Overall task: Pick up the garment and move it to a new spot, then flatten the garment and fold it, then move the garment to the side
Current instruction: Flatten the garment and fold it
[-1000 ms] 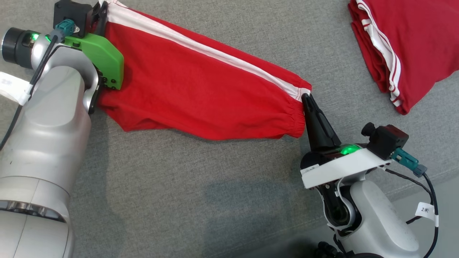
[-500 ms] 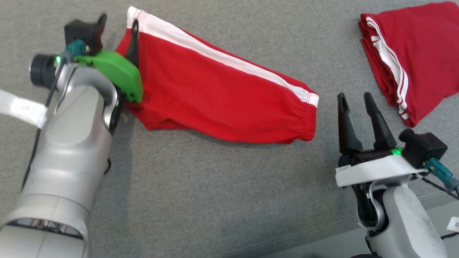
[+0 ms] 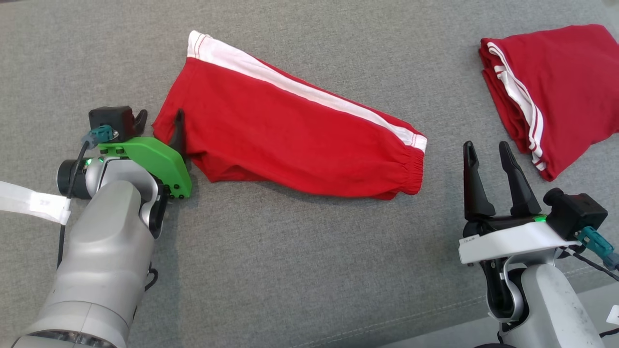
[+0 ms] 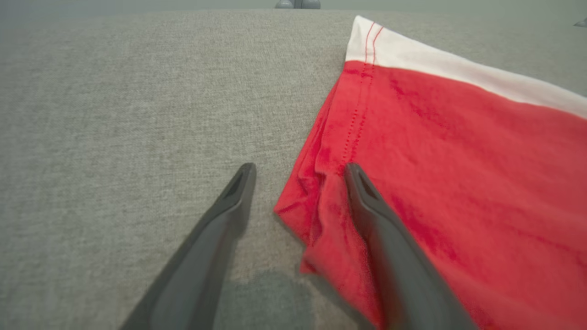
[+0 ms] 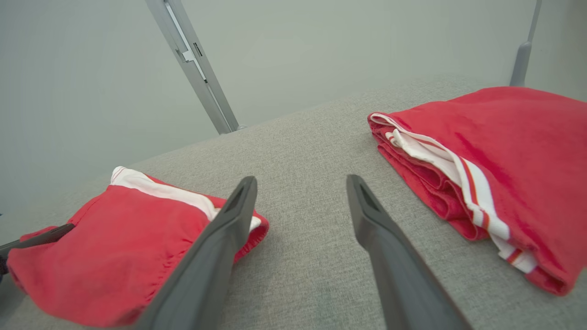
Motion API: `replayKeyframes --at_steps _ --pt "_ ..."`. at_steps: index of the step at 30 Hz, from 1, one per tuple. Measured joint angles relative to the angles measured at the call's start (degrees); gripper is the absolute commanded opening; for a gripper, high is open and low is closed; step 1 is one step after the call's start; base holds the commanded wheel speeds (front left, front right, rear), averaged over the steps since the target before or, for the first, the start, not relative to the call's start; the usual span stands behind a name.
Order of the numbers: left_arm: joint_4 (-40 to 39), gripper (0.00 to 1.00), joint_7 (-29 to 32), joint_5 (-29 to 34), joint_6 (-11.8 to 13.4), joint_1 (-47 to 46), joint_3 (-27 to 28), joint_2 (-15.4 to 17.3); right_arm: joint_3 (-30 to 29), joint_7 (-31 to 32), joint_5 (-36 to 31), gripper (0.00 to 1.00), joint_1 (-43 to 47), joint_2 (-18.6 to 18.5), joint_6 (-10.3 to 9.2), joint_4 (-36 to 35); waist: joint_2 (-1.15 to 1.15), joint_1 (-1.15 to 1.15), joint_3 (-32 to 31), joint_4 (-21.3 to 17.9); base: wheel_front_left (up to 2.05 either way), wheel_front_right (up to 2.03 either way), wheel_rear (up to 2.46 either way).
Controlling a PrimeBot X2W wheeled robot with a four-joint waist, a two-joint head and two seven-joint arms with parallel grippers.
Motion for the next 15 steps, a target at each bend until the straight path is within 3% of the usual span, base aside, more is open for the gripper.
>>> replayKeyframes --at_steps 1,2,3,15 --pt "0.3 1.00 0.5 -0.2 -0.2 0.2 -0.2 -0.2 0.1 0.0 0.0 1.00 0.0 0.0 0.00 0.1 0.00 0.00 -0.2 -0.2 0.00 0.00 0.00" --pt "0.4 0.18 0.7 -0.5 -0.3 0.4 -0.3 -0.3 0.1 0.0 0.0 1.00 0.0 0.0 0.00 0.1 0.00 0.00 -0.3 -0.3 0.00 0.00 0.00" --pt "0.5 0.00 0.8 -0.6 -0.4 0.6 -0.5 -0.4 0.0 0.0 0.1 1.00 0.1 0.0 0.00 0.2 0.00 0.00 -0.5 -0.3 0.00 0.00 0.00" --pt "-1.3 0.00 -1.1 -2.9 -0.2 7.3 -0.4 -1.6 0.0 0.0 0.7 1.00 2.8 0.0 0.00 1.8 0.00 0.00 -5.4 1.1 0.00 0.00 0.00"
